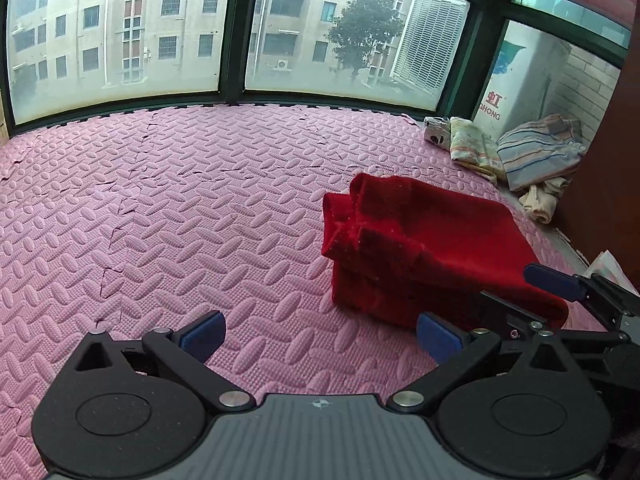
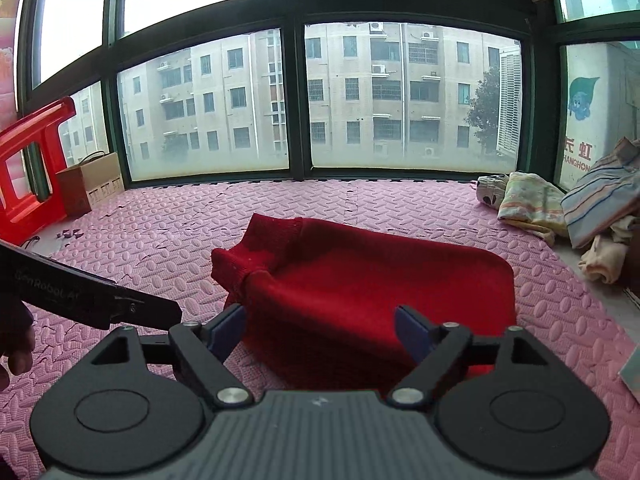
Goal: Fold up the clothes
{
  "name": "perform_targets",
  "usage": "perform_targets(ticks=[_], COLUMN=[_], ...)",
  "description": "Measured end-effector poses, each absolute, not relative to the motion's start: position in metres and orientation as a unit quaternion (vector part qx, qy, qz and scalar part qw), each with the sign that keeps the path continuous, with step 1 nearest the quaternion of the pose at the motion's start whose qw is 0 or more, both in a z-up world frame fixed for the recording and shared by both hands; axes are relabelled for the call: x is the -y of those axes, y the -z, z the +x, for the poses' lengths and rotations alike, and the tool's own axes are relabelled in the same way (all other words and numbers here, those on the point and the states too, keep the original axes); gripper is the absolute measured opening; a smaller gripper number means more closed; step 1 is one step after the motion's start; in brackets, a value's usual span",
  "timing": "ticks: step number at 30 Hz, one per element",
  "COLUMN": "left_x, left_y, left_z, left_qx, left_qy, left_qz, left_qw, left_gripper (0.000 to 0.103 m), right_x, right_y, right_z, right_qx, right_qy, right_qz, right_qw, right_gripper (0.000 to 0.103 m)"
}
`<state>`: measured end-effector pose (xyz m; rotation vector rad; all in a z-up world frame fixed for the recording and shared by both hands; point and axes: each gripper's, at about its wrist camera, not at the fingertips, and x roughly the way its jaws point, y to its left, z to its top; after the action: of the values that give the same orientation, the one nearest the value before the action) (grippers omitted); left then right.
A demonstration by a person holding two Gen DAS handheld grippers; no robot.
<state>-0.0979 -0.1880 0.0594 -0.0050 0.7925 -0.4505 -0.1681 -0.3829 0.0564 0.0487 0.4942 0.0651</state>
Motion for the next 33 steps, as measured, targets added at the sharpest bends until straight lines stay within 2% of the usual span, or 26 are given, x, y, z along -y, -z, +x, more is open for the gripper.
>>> perform_targets(ticks=[1,2,6,21,33], left_x=[0.188,0.188,0.189,0.184,0.180], left_y=[-0.059,-0.059,-0.058,-0.051,-0.039], left_z=[-0.102,-0.105,-0.119,-0.148,-0.160], left_qx=[-0.382,-0.381,-0.377,-0.366,-0.375], left_qy=[0.218,0.218,0.217,0.210,0.209], left_qz=[0.000,0.003,0.014,0.018,0.015], left_qw=[0.898,0.898,0.900,0.907,0.903], left_gripper=[0.103,0.103,0.103,0.103,0.103], right_x=[0.383,0.383,0.381,0.381,0.378], right_y=[-0.056,-0.056,-0.057,-0.044,-0.037], right_z=[-0.172,-0.177,-0.190,-0.222,-0.227], right_qx=[-0.243,-0.242,-0.234,-0.235,-0.265], right_qy=[-0.030,-0.028,-0.016,0.031,0.073], right_qz=[0.026,0.027,0.026,0.040,0.033], right_qw=[0.969,0.970,0.972,0.971,0.961], right_gripper=[0.089,0.096,0.103,0.103,0.103])
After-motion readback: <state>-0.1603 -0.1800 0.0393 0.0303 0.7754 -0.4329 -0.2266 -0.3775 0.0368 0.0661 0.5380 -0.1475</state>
